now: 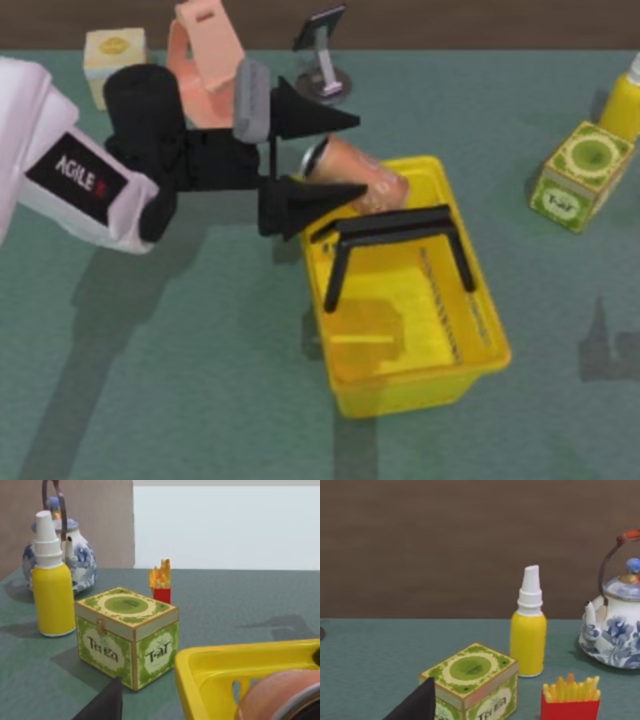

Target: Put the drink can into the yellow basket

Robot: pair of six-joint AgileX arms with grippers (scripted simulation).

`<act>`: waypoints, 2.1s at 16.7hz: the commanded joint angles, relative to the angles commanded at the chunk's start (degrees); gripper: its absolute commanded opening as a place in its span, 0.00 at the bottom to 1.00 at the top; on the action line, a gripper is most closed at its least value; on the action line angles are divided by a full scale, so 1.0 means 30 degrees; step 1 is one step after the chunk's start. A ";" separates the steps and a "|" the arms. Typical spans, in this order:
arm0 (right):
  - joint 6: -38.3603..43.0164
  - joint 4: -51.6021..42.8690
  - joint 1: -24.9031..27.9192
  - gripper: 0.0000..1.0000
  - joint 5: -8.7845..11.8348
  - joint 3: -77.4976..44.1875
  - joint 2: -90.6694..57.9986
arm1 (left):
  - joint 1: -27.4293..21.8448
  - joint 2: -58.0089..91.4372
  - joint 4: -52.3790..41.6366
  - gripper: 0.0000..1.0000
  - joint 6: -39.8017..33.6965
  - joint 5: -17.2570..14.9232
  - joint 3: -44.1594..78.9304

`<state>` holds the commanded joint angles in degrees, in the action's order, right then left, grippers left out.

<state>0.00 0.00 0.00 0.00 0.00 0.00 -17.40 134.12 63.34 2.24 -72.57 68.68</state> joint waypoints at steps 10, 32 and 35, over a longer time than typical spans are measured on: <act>-0.2472 -0.3295 0.1803 1.00 0.0228 -0.4478 -0.5011 | 0.0664 -0.4626 -0.2346 1.00 -0.0691 0.2778 -0.2069; -1.9011 -2.5701 1.2450 1.00 -0.0025 -3.7085 -3.9512 | 0.5961 -4.2525 -2.0208 1.00 -0.1115 2.2807 -2.1632; -1.9884 -2.7012 1.3004 1.00 -0.0052 -3.8763 -4.1478 | 0.6154 -4.4400 -2.0985 1.00 -0.0808 2.3987 -2.2709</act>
<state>-59.65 -81.04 39.01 -0.16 -116.29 -124.43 1.07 0.92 0.39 -0.18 -0.61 0.56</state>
